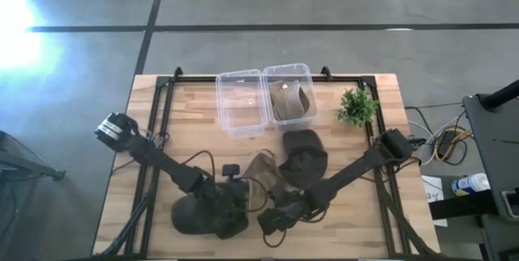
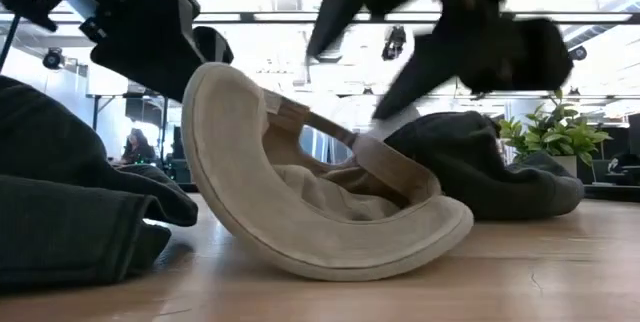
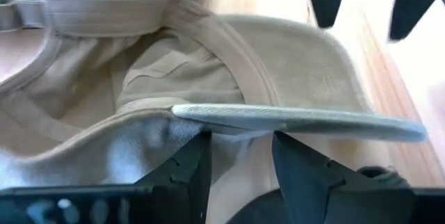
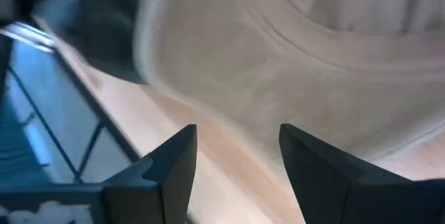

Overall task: Pick & Place hat
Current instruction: Put the brown cap into the right transparent bin

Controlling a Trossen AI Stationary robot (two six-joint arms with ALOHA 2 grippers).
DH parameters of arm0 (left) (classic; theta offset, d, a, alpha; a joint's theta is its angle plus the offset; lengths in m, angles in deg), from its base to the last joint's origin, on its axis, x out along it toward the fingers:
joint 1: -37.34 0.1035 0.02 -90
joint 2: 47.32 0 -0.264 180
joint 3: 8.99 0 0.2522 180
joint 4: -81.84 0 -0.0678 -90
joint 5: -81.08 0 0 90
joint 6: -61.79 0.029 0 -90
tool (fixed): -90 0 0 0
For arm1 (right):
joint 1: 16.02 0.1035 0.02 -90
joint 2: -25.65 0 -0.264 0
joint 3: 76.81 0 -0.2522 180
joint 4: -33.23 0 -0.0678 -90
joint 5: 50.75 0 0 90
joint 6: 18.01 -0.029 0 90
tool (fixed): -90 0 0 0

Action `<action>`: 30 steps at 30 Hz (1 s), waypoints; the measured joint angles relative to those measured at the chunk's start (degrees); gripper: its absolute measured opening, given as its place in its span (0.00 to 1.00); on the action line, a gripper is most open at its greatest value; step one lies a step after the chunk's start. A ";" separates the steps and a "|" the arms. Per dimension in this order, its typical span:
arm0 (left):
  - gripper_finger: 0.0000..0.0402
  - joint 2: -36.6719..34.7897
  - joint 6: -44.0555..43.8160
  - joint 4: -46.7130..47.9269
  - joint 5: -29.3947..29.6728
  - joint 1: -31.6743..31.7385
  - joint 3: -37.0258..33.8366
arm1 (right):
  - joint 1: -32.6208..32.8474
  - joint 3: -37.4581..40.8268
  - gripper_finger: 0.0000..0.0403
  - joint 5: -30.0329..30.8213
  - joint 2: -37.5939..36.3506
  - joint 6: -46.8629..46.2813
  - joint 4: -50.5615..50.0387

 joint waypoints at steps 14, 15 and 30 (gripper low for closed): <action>0.36 3.23 1.56 -11.98 -2.19 0.25 0.02 | -2.80 -0.72 0.50 4.99 -3.68 0.06 -0.73; 0.36 3.61 1.57 -12.59 -2.19 0.29 0.02 | -2.65 -0.97 0.50 4.14 -3.68 0.19 -1.71; 0.36 4.85 5.71 -18.38 -2.08 3.14 1.20 | -2.19 -3.39 0.50 -2.46 -3.74 0.77 -7.35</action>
